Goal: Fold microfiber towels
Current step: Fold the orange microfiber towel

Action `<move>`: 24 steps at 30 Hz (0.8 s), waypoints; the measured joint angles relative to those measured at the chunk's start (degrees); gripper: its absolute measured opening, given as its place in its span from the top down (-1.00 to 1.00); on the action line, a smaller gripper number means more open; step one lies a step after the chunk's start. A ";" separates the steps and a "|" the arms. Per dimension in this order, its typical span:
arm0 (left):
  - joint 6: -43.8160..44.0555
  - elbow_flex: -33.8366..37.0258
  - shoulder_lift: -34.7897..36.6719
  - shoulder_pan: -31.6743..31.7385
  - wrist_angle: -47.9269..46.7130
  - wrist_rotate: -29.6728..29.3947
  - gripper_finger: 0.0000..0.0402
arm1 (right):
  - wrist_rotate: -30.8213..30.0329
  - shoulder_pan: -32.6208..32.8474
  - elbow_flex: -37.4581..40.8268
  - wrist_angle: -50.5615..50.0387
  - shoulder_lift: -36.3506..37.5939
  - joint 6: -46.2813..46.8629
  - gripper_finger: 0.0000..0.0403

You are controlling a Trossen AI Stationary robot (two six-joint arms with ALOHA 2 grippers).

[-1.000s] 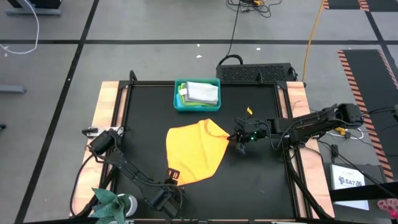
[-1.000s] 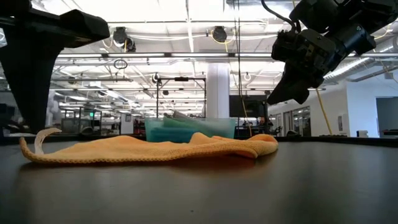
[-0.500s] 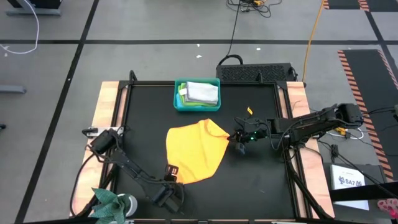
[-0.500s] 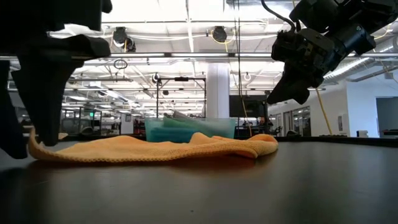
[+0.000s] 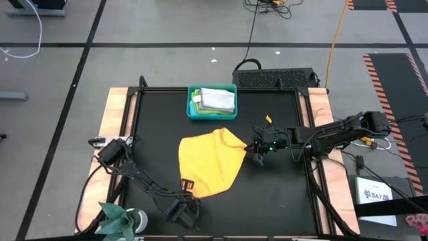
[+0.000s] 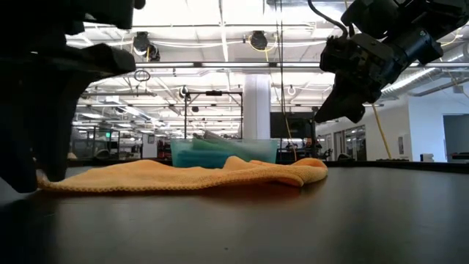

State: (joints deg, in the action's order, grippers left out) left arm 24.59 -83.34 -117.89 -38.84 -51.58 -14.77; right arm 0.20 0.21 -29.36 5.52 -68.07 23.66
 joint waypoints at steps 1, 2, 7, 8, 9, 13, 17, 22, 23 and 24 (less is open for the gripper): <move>0.95 0.02 0.00 0.22 0.31 1.16 0.66 | -0.01 0.00 0.00 0.00 0.00 0.43 1.00; 2.06 0.02 0.00 0.45 0.50 2.42 0.78 | -0.02 0.00 0.00 0.00 0.00 0.73 1.00; 5.20 0.02 0.00 0.91 -0.35 1.66 0.94 | 0.02 0.00 0.00 0.00 0.00 1.02 1.00; 5.10 0.02 0.00 0.86 -1.05 0.74 0.93 | 0.03 0.00 0.00 0.00 0.00 1.16 1.00; 4.87 0.02 0.00 0.84 -1.72 0.24 0.93 | 0.03 0.00 0.00 0.00 0.00 1.16 1.00; 4.55 0.02 0.00 0.84 -2.33 1.59 0.96 | 0.05 0.00 0.00 0.00 0.00 1.18 1.00; 6.00 0.02 0.00 0.84 -2.28 2.78 0.94 | 0.07 0.00 0.00 0.00 0.00 1.18 1.00; 4.52 0.02 0.00 0.59 -2.20 2.73 0.68 | 0.10 0.00 0.00 -0.02 0.00 1.18 1.00; 4.15 0.02 0.00 0.43 -2.18 2.53 0.61 | 0.10 0.00 0.00 -0.02 0.00 1.18 1.00; 3.89 0.02 0.00 0.20 -2.19 2.16 0.54 | 0.10 0.00 0.00 -0.02 0.00 1.18 1.00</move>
State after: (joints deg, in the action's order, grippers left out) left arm 28.48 -83.33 -117.89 -38.64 -53.76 -12.62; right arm 0.30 0.21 -29.36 5.50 -68.07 24.84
